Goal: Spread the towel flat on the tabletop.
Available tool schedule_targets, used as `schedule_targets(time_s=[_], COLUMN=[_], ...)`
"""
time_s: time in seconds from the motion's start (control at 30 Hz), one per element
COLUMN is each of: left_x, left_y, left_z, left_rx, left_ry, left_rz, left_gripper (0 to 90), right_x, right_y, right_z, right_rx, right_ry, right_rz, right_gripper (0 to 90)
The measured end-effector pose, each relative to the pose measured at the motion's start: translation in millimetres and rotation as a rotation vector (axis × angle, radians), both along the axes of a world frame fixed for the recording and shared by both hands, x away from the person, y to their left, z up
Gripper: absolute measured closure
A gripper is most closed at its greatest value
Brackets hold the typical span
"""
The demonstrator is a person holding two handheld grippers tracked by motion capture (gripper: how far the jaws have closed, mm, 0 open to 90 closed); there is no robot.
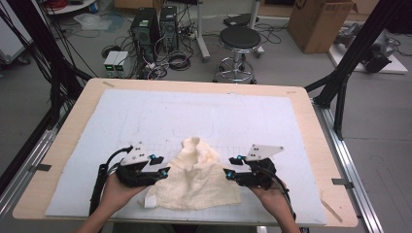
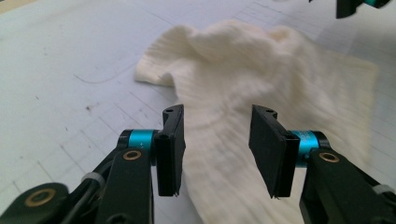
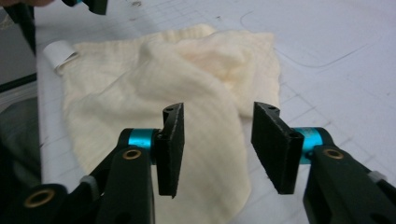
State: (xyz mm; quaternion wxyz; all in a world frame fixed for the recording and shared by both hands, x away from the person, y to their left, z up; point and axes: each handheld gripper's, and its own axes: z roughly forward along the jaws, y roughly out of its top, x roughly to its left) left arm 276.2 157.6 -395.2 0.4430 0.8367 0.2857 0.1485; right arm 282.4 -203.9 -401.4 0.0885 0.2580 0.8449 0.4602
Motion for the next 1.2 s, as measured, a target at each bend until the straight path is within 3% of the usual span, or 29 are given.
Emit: schedule_targets(time_s=[0.13,0.2,0.27,0.3,0.37,0.5,0.57,0.67,0.8,0.9,0.93,1.03,1.2], left_x=[20.7,32.0,41.8,44.4,47.6,50.9,50.9,46.8,38.3,29.9,26.3,14.0,-13.4], left_y=[-13.5,-19.0,-24.6,-28.5,-33.3,-31.9,-28.2,-20.2,-5.3,11.4,16.7,31.5,47.5], left_z=[-9.9,-16.9,-24.3,-28.0,-32.8,-36.0,-33.9,-26.3,-14.9,-10.3,-10.6,-13.2,-25.8], left_rx=[0.019,0.034,0.053,0.078,0.099,0.109,0.127,0.120,0.100,0.063,0.041,0.028,0.005], left_ry=[0.002,0.036,0.096,0.093,0.107,0.120,0.122,0.098,0.082,0.095,0.102,0.118,0.152], left_rz=[0.009,0.026,0.012,0.008,0.013,0.021,0.027,0.049,0.061,0.085,0.094,0.102,0.091], left_gripper=[54.4,51.5,50.7,51.1,57.0,77.8,83.3,86.6,86.8,86.4,86.4,86.5,86.8], right_x=[16.2,21.5,25.5,26.8,27.8,26.5,25.0,22.9,18.8,12.8,9.3,-3.2,-32.9], right_y=[7.8,9.5,10.9,11.7,12.4,13.1,12.5,8.1,-1.3,-8.5,-10.9,-14.5,-3.9], right_z=[-8.0,-12.6,-17.2,-19.6,-23.8,-26.8,-25.8,-22.5,-14.0,-3.3,0.4,6.8,0.2], right_rx=[-0.017,-0.016,-0.020,-0.025,-0.019,-0.028,-0.040,-0.050,-0.027,-0.027,-0.022,-0.006,-0.023], right_ry=[0.035,0.056,0.095,0.109,0.133,0.159,0.154,0.143,0.121,0.089,0.079,0.067,0.057], right_rz=[0.011,0.026,0.038,0.040,0.055,0.079,0.091,0.080,0.051,0.023,0.014,0.015,0.069], right_gripper=[51.7,50.0,48.9,49.0,52.7,69.9,78.6,84.4,85.0,84.8,84.4,83.9,85.1])
